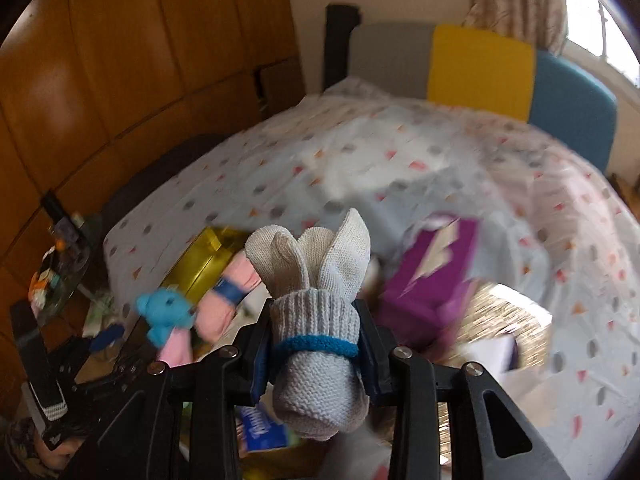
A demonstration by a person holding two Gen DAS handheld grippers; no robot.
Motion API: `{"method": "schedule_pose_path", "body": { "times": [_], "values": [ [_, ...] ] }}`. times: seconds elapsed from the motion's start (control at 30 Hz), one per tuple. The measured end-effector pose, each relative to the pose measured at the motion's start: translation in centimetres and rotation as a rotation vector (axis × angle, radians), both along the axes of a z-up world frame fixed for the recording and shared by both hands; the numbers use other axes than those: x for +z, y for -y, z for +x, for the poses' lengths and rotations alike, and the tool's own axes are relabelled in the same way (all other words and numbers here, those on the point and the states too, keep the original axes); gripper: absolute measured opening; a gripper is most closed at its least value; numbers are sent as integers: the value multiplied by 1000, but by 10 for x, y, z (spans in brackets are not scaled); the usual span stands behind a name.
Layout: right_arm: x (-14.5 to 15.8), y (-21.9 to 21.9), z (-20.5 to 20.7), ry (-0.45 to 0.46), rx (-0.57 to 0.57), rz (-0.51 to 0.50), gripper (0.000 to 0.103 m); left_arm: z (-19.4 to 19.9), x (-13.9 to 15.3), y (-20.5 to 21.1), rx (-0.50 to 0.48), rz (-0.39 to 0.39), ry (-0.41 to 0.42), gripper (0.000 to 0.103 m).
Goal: Organize soft objects
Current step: 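Carry the white knit glove into the gold tray and open the right gripper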
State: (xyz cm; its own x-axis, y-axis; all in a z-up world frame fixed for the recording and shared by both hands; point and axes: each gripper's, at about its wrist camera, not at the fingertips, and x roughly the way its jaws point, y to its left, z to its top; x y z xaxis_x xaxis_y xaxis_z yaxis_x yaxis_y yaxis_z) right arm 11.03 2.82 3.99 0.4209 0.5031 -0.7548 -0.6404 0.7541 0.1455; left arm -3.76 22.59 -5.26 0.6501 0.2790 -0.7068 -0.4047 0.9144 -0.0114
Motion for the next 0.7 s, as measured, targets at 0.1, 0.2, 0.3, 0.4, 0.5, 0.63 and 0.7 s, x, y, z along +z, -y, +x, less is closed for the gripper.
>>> {"method": "schedule_pose_path", "body": {
  "times": [0.1,0.2,0.3,0.4,0.5,0.63,0.7],
  "values": [
    [-32,-22,-20,-60,52,-22,35,-2,1,-3,9,-1,5,56],
    [-59,-40,-40,-105,96,-44,36,-3,1,-6,22,-2,8,56],
    [-85,-56,-57,-99,131,-100,36,-3,3,-9,31,0,13,56],
    [-105,-70,-59,-57,118,-186,35,-2,4,-10,35,2,15,56],
    [-116,-78,-51,-40,84,-224,35,-2,5,-10,38,8,19,59],
    [-117,-82,-49,-31,79,-225,36,-3,9,-8,42,9,33,65],
    [-114,-76,-51,-45,84,-185,38,-4,12,-7,44,12,43,72]
  ]
}}
